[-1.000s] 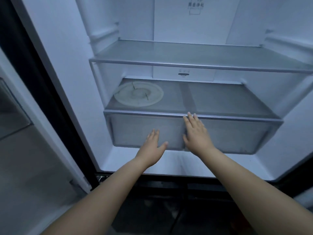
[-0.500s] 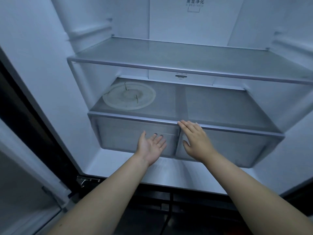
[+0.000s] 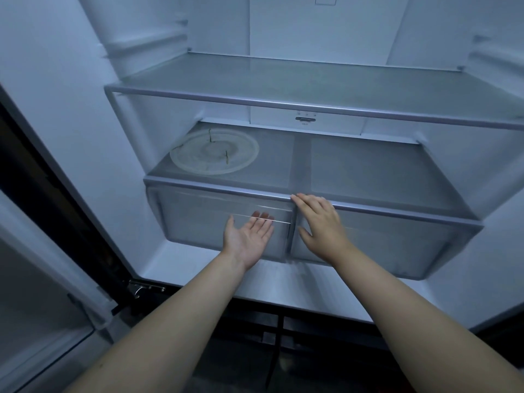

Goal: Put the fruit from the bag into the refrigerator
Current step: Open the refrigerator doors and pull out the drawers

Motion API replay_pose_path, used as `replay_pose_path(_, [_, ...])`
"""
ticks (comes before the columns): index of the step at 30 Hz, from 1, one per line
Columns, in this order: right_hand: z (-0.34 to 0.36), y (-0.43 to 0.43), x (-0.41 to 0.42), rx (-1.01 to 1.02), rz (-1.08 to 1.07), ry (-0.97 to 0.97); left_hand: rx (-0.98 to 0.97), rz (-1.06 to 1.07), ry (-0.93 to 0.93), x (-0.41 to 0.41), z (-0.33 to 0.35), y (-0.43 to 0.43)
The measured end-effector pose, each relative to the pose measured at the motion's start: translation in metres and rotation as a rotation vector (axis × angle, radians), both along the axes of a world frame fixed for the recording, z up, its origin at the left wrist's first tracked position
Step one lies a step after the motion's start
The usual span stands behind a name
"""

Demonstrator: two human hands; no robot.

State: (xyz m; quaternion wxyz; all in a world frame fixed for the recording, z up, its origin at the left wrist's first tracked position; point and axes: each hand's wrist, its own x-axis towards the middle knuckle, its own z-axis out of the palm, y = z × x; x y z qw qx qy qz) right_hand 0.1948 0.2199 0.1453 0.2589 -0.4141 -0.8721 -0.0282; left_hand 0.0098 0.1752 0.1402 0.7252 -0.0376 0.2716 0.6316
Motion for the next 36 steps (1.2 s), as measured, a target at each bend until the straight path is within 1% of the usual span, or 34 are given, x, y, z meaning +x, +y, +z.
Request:
replay_pose_path(7, [-0.004,-0.003,-0.004,-0.030,-0.031,0.028,0.010,0.032,0.023,0.003,-0.008,-0.023])
replay_pose_path(12, [-0.006,-0.006,-0.005,-0.028,-0.032,0.004,0.018,0.052,0.045,0.005,-0.007,-0.035])
replay_pose_path(13, [-0.005,-0.008,-0.005,-0.044,-0.018,0.030,0.018,0.055,0.050,0.005,-0.005,-0.036])
replay_pose_path(14, [-0.003,-0.011,-0.005,-0.084,0.001,0.097,0.016,0.060,0.051,0.006,-0.004,-0.036])
replay_pose_path(15, [-0.002,-0.018,-0.004,-0.141,0.024,0.226,0.014,0.064,0.052,0.006,-0.004,-0.036])
replay_pose_path(17, [-0.004,-0.036,-0.002,-0.267,0.008,0.642,0.015,0.061,0.056,0.006,-0.004,-0.036])
replay_pose_path(18, [-0.006,-0.045,-0.002,-0.377,-0.054,0.884,0.015,0.061,0.054,0.005,-0.004,-0.037])
replay_pose_path(20, [-0.012,-0.052,0.000,-0.743,-0.186,1.392,0.020,0.068,0.037,0.003,-0.006,-0.036])
replay_pose_path(21, [-0.016,-0.050,0.002,-0.921,-0.244,1.604,0.026,0.076,0.020,0.003,-0.007,-0.036])
replay_pose_path(22, [-0.019,-0.045,0.006,-1.044,-0.291,1.767,0.033,0.089,-0.002,0.005,-0.008,-0.035])
replay_pose_path(24, [-0.023,-0.037,0.013,-1.160,-0.304,1.993,0.044,0.113,-0.046,0.009,-0.007,-0.034])
replay_pose_path(26, [-0.024,-0.031,0.016,-1.216,-0.235,2.141,0.056,0.117,-0.075,0.014,-0.006,-0.032])
replay_pose_path(28, [-0.022,-0.029,0.015,-1.264,-0.148,2.221,0.062,0.119,-0.105,0.016,-0.007,-0.031])
replay_pose_path(32, [-0.016,-0.027,0.015,-1.237,-0.075,2.306,0.069,0.147,-0.163,0.017,-0.009,-0.031])
replay_pose_path(36, [-0.017,-0.032,0.014,-1.215,-0.067,2.331,0.080,0.167,-0.199,0.017,-0.009,-0.034])
